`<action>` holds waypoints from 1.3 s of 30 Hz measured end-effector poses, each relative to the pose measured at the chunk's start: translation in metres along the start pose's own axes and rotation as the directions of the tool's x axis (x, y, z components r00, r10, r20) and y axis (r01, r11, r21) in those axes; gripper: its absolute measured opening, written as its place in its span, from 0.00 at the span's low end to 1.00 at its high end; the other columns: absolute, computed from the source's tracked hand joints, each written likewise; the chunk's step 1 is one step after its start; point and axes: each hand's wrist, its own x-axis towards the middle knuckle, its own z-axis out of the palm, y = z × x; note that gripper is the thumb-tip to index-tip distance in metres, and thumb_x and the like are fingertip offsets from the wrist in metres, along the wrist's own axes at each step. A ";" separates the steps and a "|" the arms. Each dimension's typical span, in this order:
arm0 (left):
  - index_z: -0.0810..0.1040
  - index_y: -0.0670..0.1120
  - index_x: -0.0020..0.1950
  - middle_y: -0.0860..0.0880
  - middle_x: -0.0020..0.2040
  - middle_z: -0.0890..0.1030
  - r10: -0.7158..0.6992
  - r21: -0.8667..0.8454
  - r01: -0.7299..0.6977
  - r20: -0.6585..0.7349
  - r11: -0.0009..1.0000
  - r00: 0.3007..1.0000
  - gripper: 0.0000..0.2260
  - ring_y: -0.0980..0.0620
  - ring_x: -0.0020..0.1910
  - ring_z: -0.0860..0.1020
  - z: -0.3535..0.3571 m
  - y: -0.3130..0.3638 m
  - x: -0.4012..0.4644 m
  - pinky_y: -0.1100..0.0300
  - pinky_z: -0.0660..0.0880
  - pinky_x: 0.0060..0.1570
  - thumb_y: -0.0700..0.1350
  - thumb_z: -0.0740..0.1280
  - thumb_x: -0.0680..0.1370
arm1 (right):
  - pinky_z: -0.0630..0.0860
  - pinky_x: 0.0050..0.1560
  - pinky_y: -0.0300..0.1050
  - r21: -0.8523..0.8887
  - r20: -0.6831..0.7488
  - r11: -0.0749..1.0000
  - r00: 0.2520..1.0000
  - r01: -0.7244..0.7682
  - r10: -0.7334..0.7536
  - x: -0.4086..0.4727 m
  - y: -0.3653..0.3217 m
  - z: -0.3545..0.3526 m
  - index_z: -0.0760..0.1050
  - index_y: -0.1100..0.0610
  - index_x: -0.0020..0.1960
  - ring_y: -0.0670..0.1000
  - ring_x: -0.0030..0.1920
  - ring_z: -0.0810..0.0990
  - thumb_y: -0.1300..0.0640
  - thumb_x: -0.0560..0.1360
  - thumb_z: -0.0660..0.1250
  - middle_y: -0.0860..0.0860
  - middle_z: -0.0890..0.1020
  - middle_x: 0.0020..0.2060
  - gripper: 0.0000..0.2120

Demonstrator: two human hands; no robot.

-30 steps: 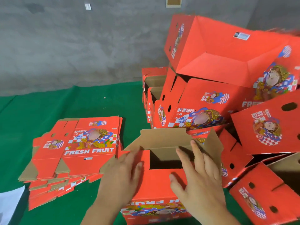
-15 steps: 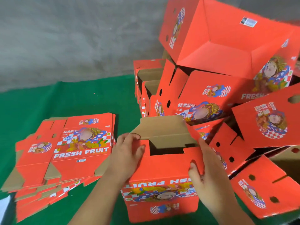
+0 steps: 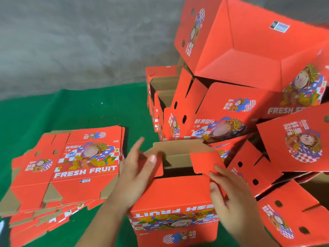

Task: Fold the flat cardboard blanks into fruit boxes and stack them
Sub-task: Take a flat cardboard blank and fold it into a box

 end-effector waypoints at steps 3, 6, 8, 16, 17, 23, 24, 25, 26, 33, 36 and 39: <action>0.82 0.66 0.55 0.61 0.57 0.79 0.046 -0.011 -0.046 -0.003 0.999 0.999 0.23 0.49 0.65 0.75 -0.001 -0.003 -0.006 0.43 0.68 0.69 0.73 0.51 0.79 | 0.72 0.60 0.49 -0.006 0.023 0.999 0.999 -0.041 0.041 0.012 -0.005 -0.006 0.87 0.56 0.45 0.54 0.55 0.77 0.47 0.79 0.60 0.47 0.82 0.54 0.19; 0.79 0.65 0.51 0.59 0.57 0.75 0.095 0.233 -0.086 -0.027 0.969 0.995 0.11 0.48 0.63 0.74 0.002 0.003 -0.013 0.56 0.64 0.67 0.68 0.66 0.75 | 0.68 0.57 0.52 0.075 0.123 0.971 0.968 -0.227 0.216 0.025 -0.012 -0.009 0.81 0.53 0.38 0.54 0.53 0.73 0.36 0.79 0.56 0.45 0.78 0.43 0.26; 0.75 0.62 0.67 0.53 0.63 0.72 0.049 0.308 -0.054 0.025 0.950 0.998 0.22 0.47 0.66 0.72 0.001 0.005 -0.015 0.54 0.66 0.69 0.63 0.71 0.74 | 0.70 0.60 0.58 0.090 0.159 0.944 0.940 -0.317 0.301 0.036 -0.015 -0.008 0.78 0.49 0.45 0.55 0.55 0.72 0.28 0.72 0.58 0.47 0.75 0.45 0.25; 0.63 0.57 0.76 0.49 0.65 0.66 -0.089 0.692 0.010 0.079 0.722 0.993 0.37 0.42 0.67 0.67 0.015 0.022 -0.025 0.44 0.70 0.67 0.66 0.73 0.72 | 0.74 0.65 0.65 -0.508 0.493 0.853 0.773 -0.118 0.400 0.064 -0.016 0.008 0.49 0.40 0.77 0.65 0.70 0.69 0.24 0.62 0.72 0.56 0.65 0.69 0.54; 0.63 0.57 0.77 0.49 0.65 0.66 -0.063 0.679 -0.007 0.078 0.734 0.995 0.38 0.43 0.67 0.67 0.015 0.020 -0.025 0.44 0.70 0.68 0.65 0.73 0.72 | 0.75 0.63 0.64 -0.543 0.462 0.832 0.787 -0.114 0.410 0.063 -0.016 0.011 0.50 0.41 0.77 0.65 0.69 0.70 0.23 0.61 0.72 0.56 0.65 0.68 0.54; 0.72 0.51 0.73 0.44 0.67 0.79 -0.374 -0.311 0.314 -0.156 0.897 0.914 0.24 0.50 0.66 0.76 0.001 0.011 -0.040 0.62 0.68 0.62 0.58 0.68 0.80 | 0.68 0.70 0.53 -0.022 0.410 0.881 0.800 -0.472 0.439 0.061 0.000 0.008 0.64 0.37 0.72 0.57 0.73 0.70 0.21 0.65 0.63 0.51 0.73 0.69 0.40; 0.74 0.49 0.71 0.43 0.64 0.82 -0.552 -0.539 0.481 0.036 0.691 0.833 0.23 0.50 0.61 0.80 -0.001 0.015 -0.044 0.84 0.38 0.43 0.61 0.65 0.81 | 0.66 0.72 0.51 0.074 0.439 0.812 0.750 -0.579 0.495 0.063 0.000 0.005 0.66 0.39 0.74 0.54 0.74 0.70 0.21 0.67 0.62 0.49 0.72 0.73 0.41; 0.77 0.47 0.69 0.41 0.60 0.84 -0.577 -0.670 0.609 0.319 0.424 0.752 0.26 0.48 0.56 0.83 -0.002 0.020 -0.047 0.50 0.76 0.25 0.65 0.61 0.81 | 0.65 0.73 0.50 0.139 0.493 0.727 0.684 -0.672 0.538 0.064 -0.001 0.002 0.68 0.42 0.75 0.51 0.73 0.71 0.23 0.70 0.63 0.47 0.73 0.74 0.39; 0.78 0.48 0.69 0.40 0.59 0.85 -0.514 -0.687 0.680 0.498 0.257 0.698 0.31 0.43 0.55 0.84 -0.004 0.019 -0.048 0.41 0.81 0.36 0.70 0.57 0.79 | 0.67 0.74 0.50 0.183 0.550 0.645 0.621 -0.742 0.558 0.064 -0.001 -0.003 0.72 0.43 0.73 0.50 0.70 0.75 0.26 0.72 0.65 0.46 0.76 0.72 0.35; 0.83 0.55 0.54 0.43 0.52 0.84 -0.441 -0.696 0.645 0.494 0.317 0.749 0.22 0.42 0.51 0.83 0.000 0.014 -0.061 0.44 0.76 0.61 0.67 0.65 0.70 | 0.76 0.68 0.58 0.447 0.651 0.255 0.508 -0.857 0.564 0.049 -0.001 -0.043 0.80 0.48 0.65 0.54 0.60 0.81 0.31 0.68 0.73 0.51 0.83 0.60 0.32; 0.80 0.54 0.42 0.48 0.38 0.81 -0.349 -0.794 0.467 0.341 0.390 0.873 0.08 0.48 0.33 0.81 -0.001 0.017 -0.073 0.57 0.79 0.34 0.53 0.67 0.65 | 0.77 0.66 0.58 0.465 0.715 0.096 0.437 -0.880 0.545 0.039 0.004 -0.055 0.83 0.56 0.63 0.57 0.59 0.82 0.37 0.71 0.72 0.56 0.83 0.59 0.29; 0.79 0.52 0.52 0.46 0.45 0.85 -0.215 -0.856 0.344 0.279 0.386 0.936 0.16 0.48 0.40 0.84 0.001 0.017 -0.083 0.58 0.81 0.34 0.45 0.64 0.66 | 0.83 0.43 0.47 0.393 0.787 0.028 0.352 -0.919 0.506 0.021 0.012 -0.061 0.86 0.55 0.53 0.54 0.40 0.85 0.43 0.61 0.73 0.55 0.87 0.44 0.25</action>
